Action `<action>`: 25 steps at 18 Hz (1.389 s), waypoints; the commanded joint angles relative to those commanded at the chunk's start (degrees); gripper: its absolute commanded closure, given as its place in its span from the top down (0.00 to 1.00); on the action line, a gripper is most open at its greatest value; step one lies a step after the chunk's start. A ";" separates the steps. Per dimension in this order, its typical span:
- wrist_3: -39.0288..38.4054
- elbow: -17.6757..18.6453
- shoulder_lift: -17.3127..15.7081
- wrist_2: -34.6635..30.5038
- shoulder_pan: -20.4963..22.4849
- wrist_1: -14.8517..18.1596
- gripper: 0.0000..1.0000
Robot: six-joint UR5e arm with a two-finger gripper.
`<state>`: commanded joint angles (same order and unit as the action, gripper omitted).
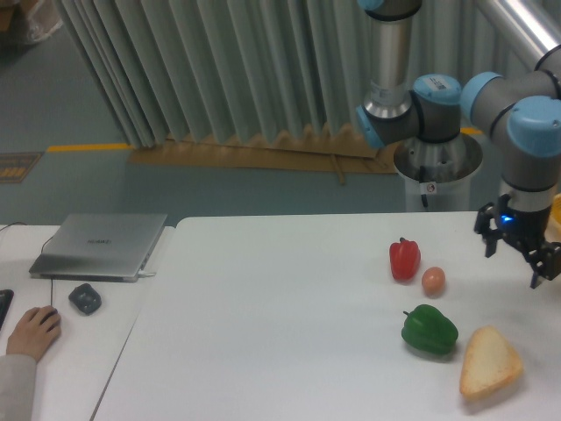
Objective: Place the red peppers in a basket
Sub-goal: 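Move the open gripper over the red pepper and lower it, then close the gripper on the red pepper's stem and lift it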
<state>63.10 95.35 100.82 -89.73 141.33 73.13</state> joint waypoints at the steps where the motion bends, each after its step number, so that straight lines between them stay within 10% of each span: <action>1: -0.09 1.49 -0.71 -0.09 -0.26 -0.18 1.00; 11: -3.59 5.64 -2.03 -3.69 -8.61 3.34 1.00; 17: -36.34 6.26 -1.07 -2.29 -9.58 -1.84 1.00; 25: -42.27 9.50 -1.59 -2.99 -13.18 -1.77 1.00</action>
<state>20.83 104.85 99.23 -92.72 128.16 71.37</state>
